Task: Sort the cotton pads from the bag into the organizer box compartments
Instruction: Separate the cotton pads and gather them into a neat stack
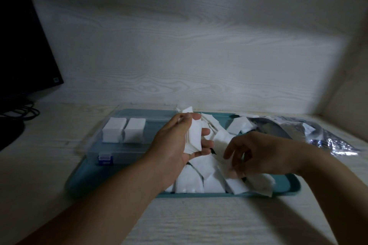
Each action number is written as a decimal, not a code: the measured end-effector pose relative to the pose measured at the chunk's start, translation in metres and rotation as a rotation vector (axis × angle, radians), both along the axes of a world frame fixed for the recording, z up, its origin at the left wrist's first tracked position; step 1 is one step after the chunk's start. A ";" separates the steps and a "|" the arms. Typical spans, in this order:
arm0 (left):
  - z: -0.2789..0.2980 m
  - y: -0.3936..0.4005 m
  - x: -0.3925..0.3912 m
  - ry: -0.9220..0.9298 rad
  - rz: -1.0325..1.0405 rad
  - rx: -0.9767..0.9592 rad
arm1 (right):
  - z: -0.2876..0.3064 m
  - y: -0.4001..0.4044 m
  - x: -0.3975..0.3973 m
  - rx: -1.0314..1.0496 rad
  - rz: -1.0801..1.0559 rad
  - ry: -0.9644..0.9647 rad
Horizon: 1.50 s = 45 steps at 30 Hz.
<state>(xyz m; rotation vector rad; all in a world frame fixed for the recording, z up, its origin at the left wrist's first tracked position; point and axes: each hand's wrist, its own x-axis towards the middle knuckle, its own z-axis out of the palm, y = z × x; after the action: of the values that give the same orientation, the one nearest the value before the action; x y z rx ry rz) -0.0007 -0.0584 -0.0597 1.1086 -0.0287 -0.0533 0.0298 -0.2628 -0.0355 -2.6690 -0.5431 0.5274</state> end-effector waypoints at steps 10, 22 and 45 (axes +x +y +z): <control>-0.001 0.000 -0.001 -0.002 -0.009 0.014 | 0.003 0.006 0.002 0.573 -0.188 -0.287; -0.005 -0.006 -0.002 0.009 -0.147 -0.029 | -0.016 0.050 -0.014 0.998 -0.234 -0.327; -0.001 0.000 0.003 -0.021 0.028 -0.026 | -0.011 0.027 -0.007 0.024 -0.148 -0.082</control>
<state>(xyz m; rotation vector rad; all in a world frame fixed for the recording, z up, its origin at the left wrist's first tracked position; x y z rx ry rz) 0.0018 -0.0586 -0.0608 1.0835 -0.0324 -0.0164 0.0228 -0.2358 -0.0466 -2.6911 -0.3678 0.3679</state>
